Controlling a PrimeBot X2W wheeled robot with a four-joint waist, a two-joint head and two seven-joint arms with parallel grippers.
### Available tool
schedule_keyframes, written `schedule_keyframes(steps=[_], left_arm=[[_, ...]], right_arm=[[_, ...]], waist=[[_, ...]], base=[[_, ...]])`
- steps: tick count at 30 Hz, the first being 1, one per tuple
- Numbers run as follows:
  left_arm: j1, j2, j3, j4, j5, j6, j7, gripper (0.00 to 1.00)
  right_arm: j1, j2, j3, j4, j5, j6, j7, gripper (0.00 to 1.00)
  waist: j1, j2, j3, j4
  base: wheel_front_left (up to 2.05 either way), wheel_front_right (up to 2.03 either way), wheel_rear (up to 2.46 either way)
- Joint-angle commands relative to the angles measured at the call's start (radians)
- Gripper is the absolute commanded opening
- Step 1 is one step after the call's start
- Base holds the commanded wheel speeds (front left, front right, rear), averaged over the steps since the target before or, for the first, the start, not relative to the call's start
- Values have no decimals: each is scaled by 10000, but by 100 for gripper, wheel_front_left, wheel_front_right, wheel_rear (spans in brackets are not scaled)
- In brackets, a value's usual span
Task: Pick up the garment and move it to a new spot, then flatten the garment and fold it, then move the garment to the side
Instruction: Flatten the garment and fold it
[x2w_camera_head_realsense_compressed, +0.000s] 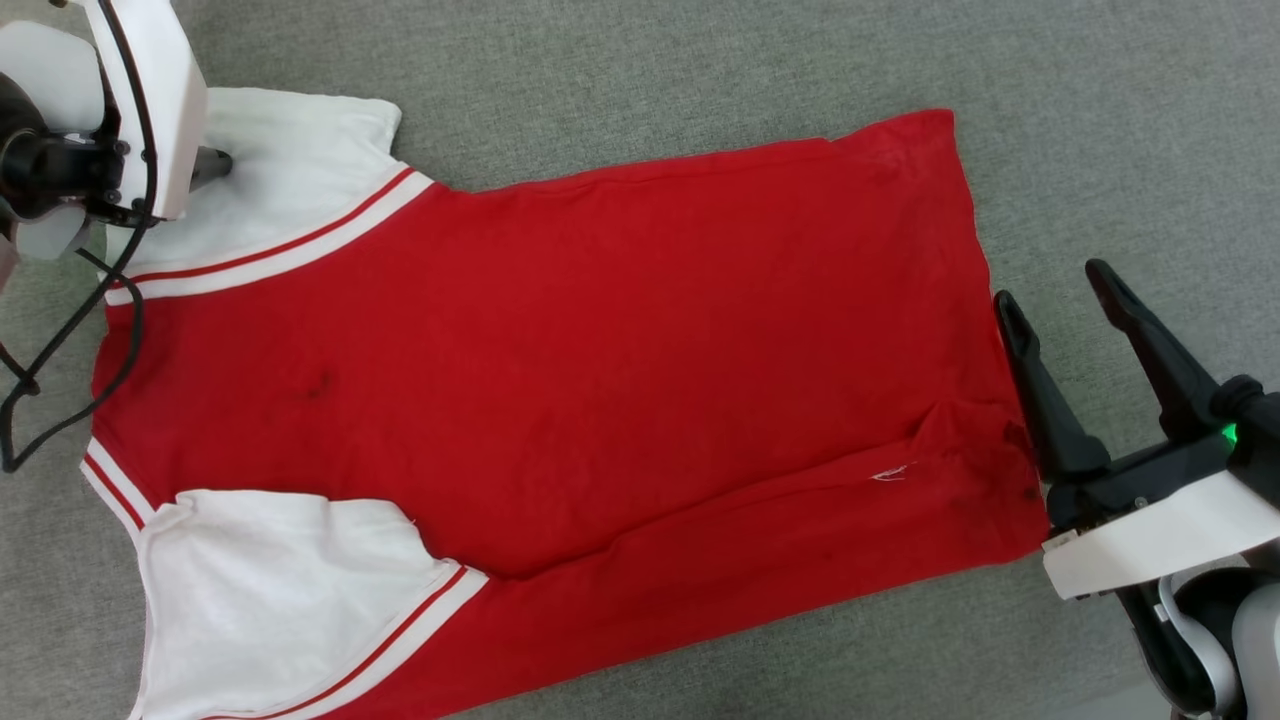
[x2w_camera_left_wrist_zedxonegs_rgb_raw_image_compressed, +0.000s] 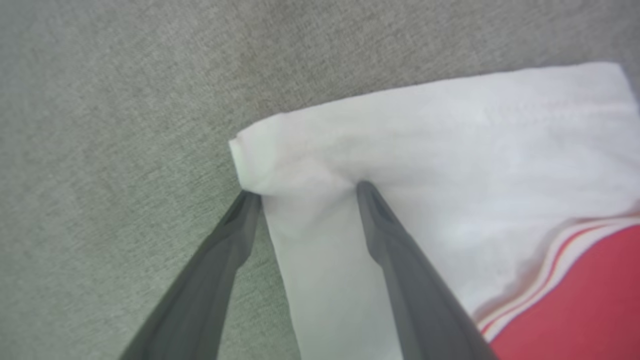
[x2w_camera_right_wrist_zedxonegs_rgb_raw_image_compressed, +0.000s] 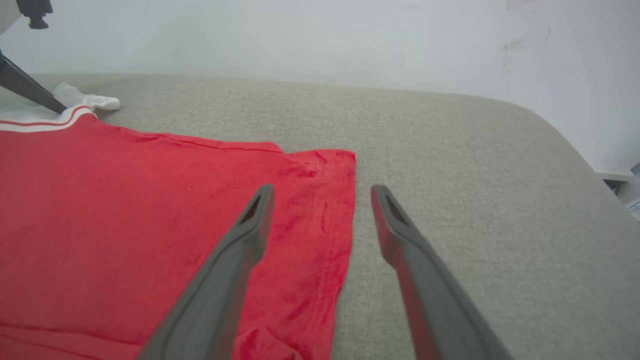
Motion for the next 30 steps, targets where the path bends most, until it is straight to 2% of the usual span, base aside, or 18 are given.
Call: schedule_keyframes(steps=[1,2,7,12,18,21,24,30], left_arm=[[661,-40,-267,114,-62,-50,190,6],[699,-31,-294,90,-76,-88,211,0],[571,-59,-262,-3,16,-234,-67,0],[418,-308,-236,-126,107,-448,-547,0],[434,-634,-305,-505,202,-700,-1227,0],[457,-790,-377,-685,261,-765,-1470,0],[384,-949,-418,-854,271,-816,-1668,0],[88,-1174,-604,-1237,495,-887,-1902,0]], right_arm=[[-198,-38,-23,28,77,-5,-9,100],[-225,-60,-32,51,106,-7,4,100],[-478,-304,-160,107,146,-7,133,100],[-1104,-1256,-185,56,240,-7,1031,100],[-2674,-3272,784,558,1477,-7,3787,100],[-3695,-4034,1475,1039,2206,-7,5206,100],[-4831,-4544,2240,1556,2904,-5,6468,100],[-6557,-5015,3708,2700,3958,-7,8733,100]], waist=[[-1,-1,-23,19],[-1,-1,-50,30],[-1,-1,-256,125],[-1,-1,-736,457],[-1,-1,-1202,923],[-1,-1,-1288,1146],[-1,-1,-1259,1386],[-1,-1,-1032,1847]], base=[[0,0,0],[0,0,0],[0,0,0],[0,0,0],[0,0,0],[0,0,0],[0,0,0],[0,0,0]])
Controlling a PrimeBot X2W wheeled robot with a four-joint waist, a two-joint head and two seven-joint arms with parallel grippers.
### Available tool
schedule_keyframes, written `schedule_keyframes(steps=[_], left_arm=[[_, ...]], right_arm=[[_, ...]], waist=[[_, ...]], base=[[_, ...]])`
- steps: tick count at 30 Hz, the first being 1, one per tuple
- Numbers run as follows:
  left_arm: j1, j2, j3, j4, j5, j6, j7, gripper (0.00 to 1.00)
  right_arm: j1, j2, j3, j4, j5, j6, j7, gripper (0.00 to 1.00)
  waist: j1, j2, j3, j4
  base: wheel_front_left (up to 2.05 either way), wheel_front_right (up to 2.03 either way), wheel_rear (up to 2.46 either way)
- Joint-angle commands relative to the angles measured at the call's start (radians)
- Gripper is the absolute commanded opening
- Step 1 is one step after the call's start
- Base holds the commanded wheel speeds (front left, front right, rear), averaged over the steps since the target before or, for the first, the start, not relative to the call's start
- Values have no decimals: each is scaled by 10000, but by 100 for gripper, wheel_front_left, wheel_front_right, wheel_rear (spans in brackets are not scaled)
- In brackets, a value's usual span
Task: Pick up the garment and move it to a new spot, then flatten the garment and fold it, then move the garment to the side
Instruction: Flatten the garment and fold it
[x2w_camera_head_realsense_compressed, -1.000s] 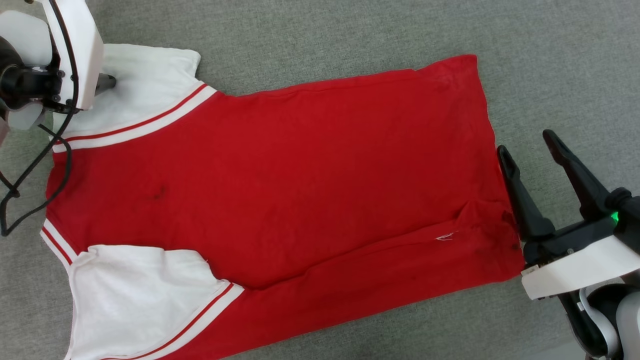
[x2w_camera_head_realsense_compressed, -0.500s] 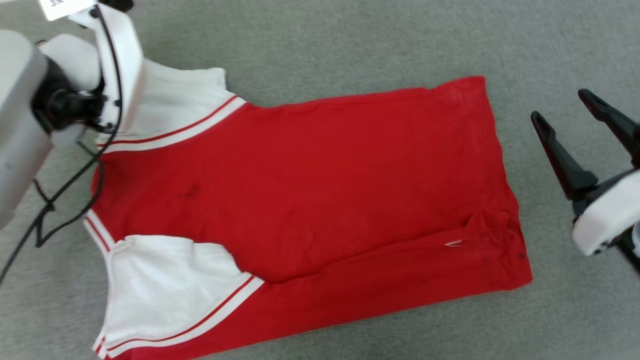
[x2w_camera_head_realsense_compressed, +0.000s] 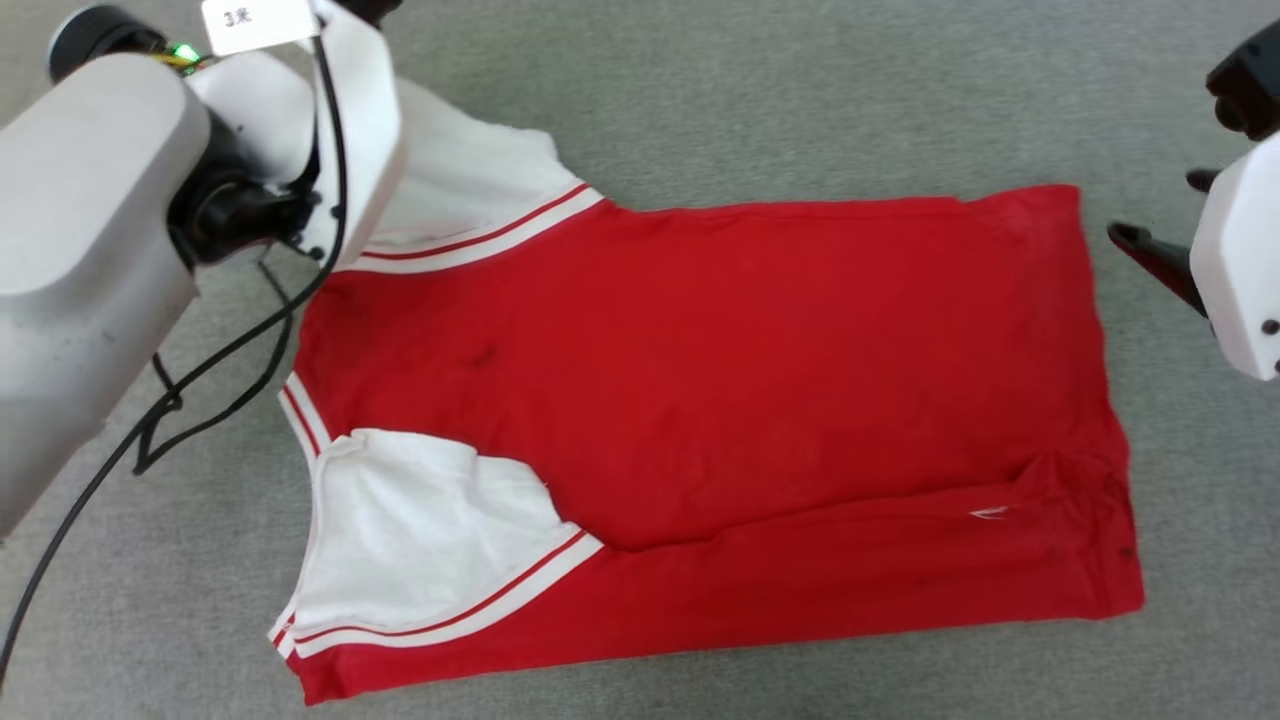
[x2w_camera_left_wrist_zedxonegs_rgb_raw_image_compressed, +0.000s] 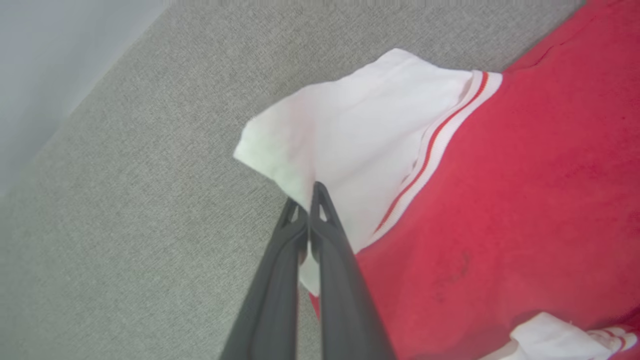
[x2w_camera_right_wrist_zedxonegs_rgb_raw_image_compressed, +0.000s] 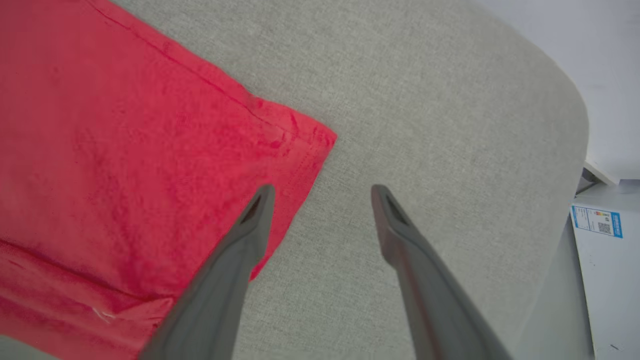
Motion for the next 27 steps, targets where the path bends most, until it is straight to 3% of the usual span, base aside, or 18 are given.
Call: schedule_keyframes(steps=[1,9,18,24,25,26,27], left_arm=[[-71,-97,-27,-67,46,-19,-57,0],[-486,-231,-199,-575,148,-51,-322,0],[-988,-309,-356,-869,167,-71,-490,0],[-1120,-214,-556,-886,49,-69,-576,0],[-1116,-205,-587,-867,16,-70,-614,0],[-1101,-191,-603,-852,-40,-70,-650,0],[-1071,-172,-604,-822,-86,-70,-704,0]], right_arm=[[-235,-66,135,158,98,-7,215,100],[-1427,252,644,1847,512,-5,1456,100],[-1320,1006,1279,3259,423,-5,968,100],[-1110,1015,1826,3759,714,7,761,100],[-1129,974,1901,3824,715,7,701,38],[-1149,949,1914,3887,760,7,658,0],[-1205,951,1890,3936,795,7,567,0]], waist=[[0,0,128,153],[0,0,591,566],[0,0,1201,797],[0,0,1274,794],[0,0,1243,788],[0,0,1209,781],[0,0,1155,770]], base=[[0,0,0],[0,0,0],[0,0,0],[0,0,0],[0,0,0],[0,0,0],[0,0,0]])
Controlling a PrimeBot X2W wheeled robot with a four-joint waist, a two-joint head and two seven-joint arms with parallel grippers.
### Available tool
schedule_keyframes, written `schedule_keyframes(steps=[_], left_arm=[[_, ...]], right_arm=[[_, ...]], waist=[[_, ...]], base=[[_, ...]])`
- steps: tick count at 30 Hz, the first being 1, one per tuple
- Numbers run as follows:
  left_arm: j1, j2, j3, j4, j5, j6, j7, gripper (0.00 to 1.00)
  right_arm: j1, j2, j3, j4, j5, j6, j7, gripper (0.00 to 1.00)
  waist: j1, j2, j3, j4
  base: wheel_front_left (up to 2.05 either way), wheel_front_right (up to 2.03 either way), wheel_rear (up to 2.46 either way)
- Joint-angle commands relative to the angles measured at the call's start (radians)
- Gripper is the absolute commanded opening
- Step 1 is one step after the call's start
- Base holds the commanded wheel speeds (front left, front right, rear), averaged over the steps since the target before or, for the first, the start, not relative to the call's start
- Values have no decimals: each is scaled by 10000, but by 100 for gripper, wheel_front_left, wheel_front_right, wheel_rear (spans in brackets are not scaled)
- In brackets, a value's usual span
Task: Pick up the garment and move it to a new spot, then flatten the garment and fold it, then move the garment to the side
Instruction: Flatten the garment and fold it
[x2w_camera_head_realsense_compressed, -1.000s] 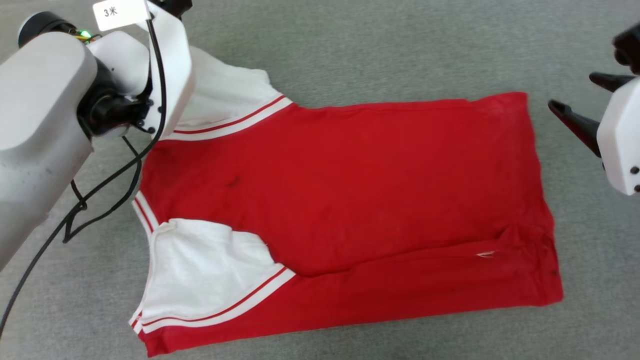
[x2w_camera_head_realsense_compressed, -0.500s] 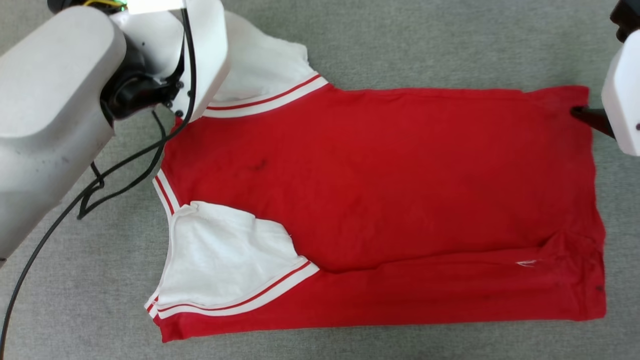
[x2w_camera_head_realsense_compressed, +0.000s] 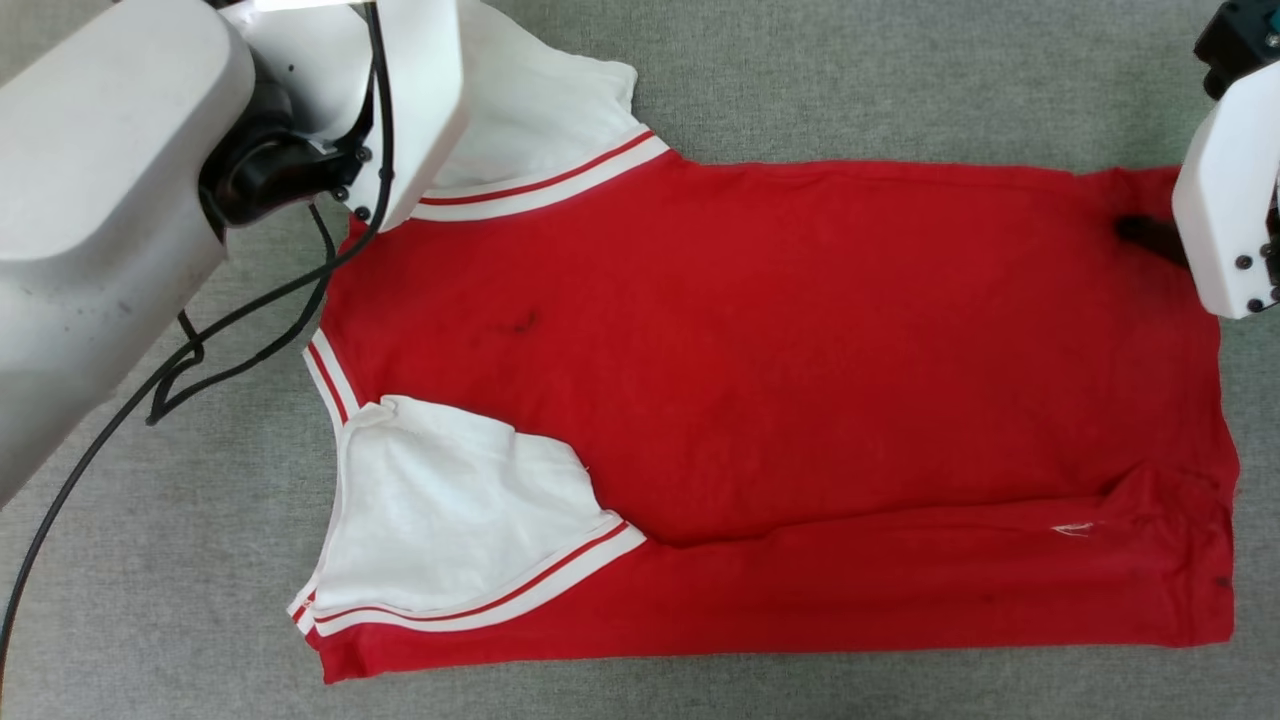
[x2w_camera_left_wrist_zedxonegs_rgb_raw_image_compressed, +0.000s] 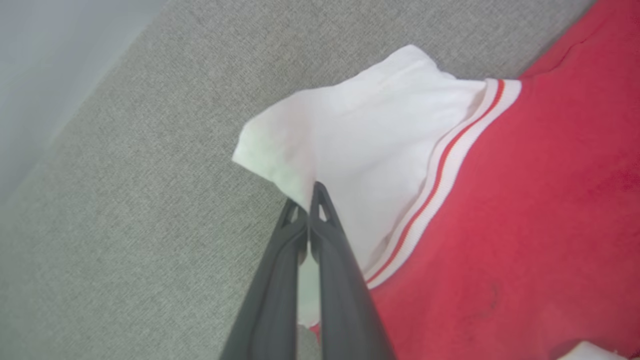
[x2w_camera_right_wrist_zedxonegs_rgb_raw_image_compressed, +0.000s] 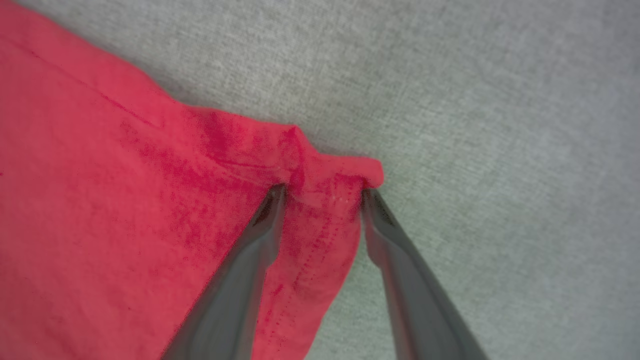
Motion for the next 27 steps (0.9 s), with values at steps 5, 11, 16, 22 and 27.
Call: schedule_keyframes(steps=[5,11,16,22,27], left_arm=[[217,136,-88,74,-229,-6,-444,0],[758,346,-381,-286,-476,-6,-962,0],[1450,745,-630,-798,-636,-7,-1315,0],[2659,1295,-791,-1499,-774,-3,-1673,0],[3540,1586,-878,-1962,-836,164,-1864,0]], right_arm=[[151,141,293,290,155,12,-587,0],[446,-207,536,102,419,12,-1507,0],[1081,-581,735,-79,805,12,-2141,0],[2162,-1044,947,-451,1250,12,-2831,0],[2952,-1311,1058,-782,1466,12,-3274,0]], waist=[[0,0,-532,-41],[0,0,-1429,66],[0,0,-2176,171],[0,0,-2953,243],[0,0,-3414,287]], base=[[0,0,0],[0,0,0],[0,0,0],[0,0,0],[0,0,0]])
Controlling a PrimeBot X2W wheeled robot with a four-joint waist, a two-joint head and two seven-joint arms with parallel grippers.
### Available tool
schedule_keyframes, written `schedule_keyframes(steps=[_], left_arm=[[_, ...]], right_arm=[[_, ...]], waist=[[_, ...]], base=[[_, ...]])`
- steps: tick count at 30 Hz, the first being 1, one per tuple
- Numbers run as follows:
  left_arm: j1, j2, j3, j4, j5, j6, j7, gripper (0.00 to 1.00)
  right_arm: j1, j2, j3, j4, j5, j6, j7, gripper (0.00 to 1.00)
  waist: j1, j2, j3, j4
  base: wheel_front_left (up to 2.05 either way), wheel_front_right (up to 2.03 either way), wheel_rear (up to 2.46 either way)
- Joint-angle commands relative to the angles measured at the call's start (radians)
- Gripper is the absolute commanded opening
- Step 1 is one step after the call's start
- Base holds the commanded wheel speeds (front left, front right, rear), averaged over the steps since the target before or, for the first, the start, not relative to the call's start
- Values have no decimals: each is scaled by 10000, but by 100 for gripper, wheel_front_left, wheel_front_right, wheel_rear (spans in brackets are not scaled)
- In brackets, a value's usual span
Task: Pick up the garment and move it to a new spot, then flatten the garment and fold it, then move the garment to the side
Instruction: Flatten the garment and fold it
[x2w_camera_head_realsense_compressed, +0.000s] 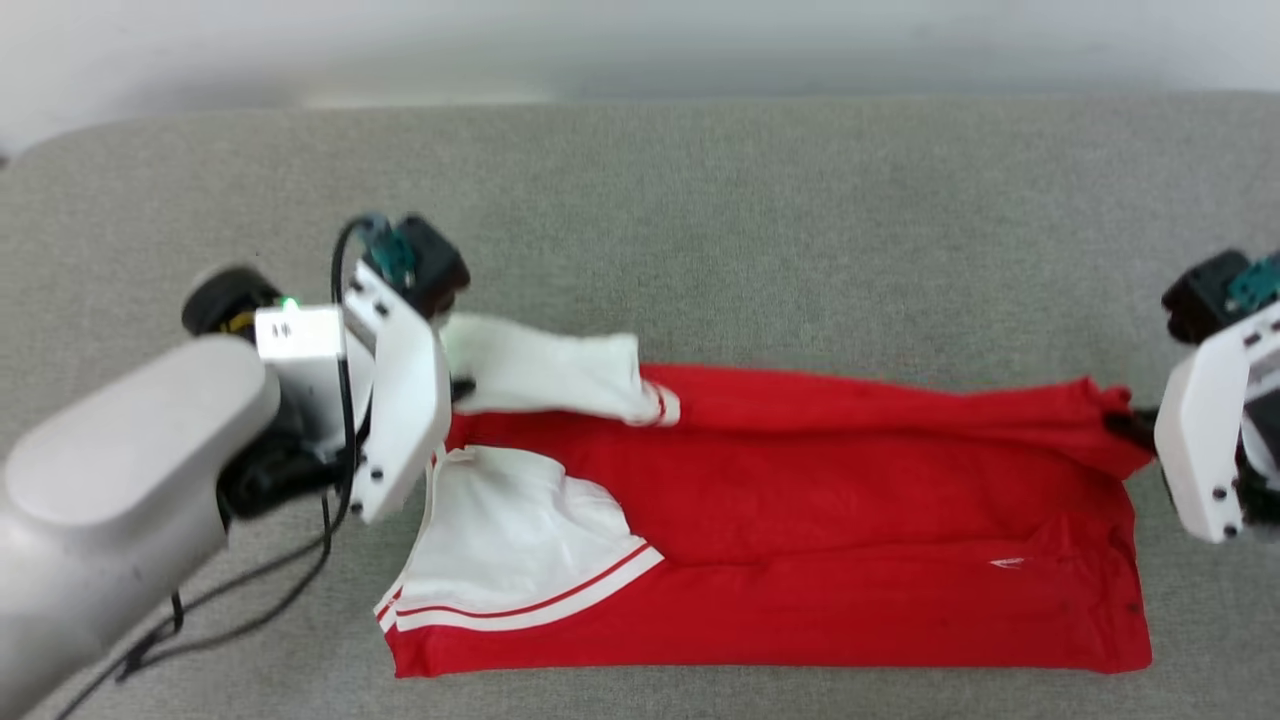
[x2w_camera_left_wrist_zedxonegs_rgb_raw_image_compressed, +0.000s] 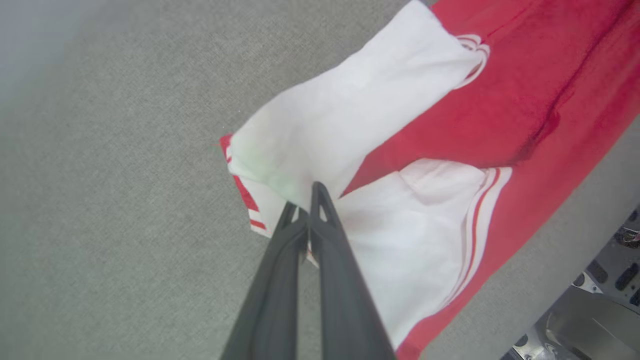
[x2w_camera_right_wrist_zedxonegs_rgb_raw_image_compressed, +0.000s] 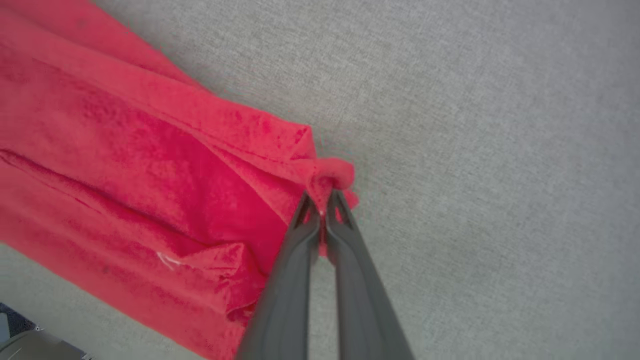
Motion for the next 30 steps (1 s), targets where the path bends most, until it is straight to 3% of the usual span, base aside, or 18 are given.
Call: schedule_keyframes(steps=[1,10,17,18,19,20,21,22,27,30], left_arm=[[185,31,-39,-50,-43,49,-57,0],[2075,449,-153,-626,10,354,-17,0],[3252,166,-176,-167,105,560,-482,0],[3350,89,-176,-18,197,579,-655,16],[3442,26,-180,110,270,612,-843,100],[3519,-25,-148,222,278,651,-1031,100],[3589,-84,-88,285,269,666,-1235,100],[3655,-108,-34,320,253,695,-1425,100],[3884,132,284,-23,737,1056,-2810,100],[4094,272,756,-296,1026,1773,-4098,100]], right_arm=[[191,-64,30,-41,61,-3,-64,0],[1965,-632,-11,-679,473,-5,-742,0],[2636,-226,58,-434,249,-5,-1045,0],[2681,-145,44,-354,210,-5,-1121,0],[2707,-52,27,-284,199,-3,-1187,0],[2716,21,-14,-227,201,-3,-1263,24],[2702,49,-79,-223,140,-3,-1388,93],[2682,54,-180,-243,85,-5,-1547,100],[2915,-203,-665,-788,152,-3,-2175,100],[3103,-469,-1178,-1237,171,-3,-2451,100]], waist=[[1,0,-237,47],[1,0,-576,74],[1,0,-333,-84],[1,0,-316,-96],[1,0,-317,-108],[1,0,-335,-118],[1,0,-378,-121],[1,0,-438,-120],[1,0,-842,-113],[1,0,-1011,-81]], base=[[0,0,0],[0,0,0],[0,0,0],[0,0,0],[0,0,0],[0,0,0],[0,0,0],[0,0,0],[0,0,0],[0,0,0]])
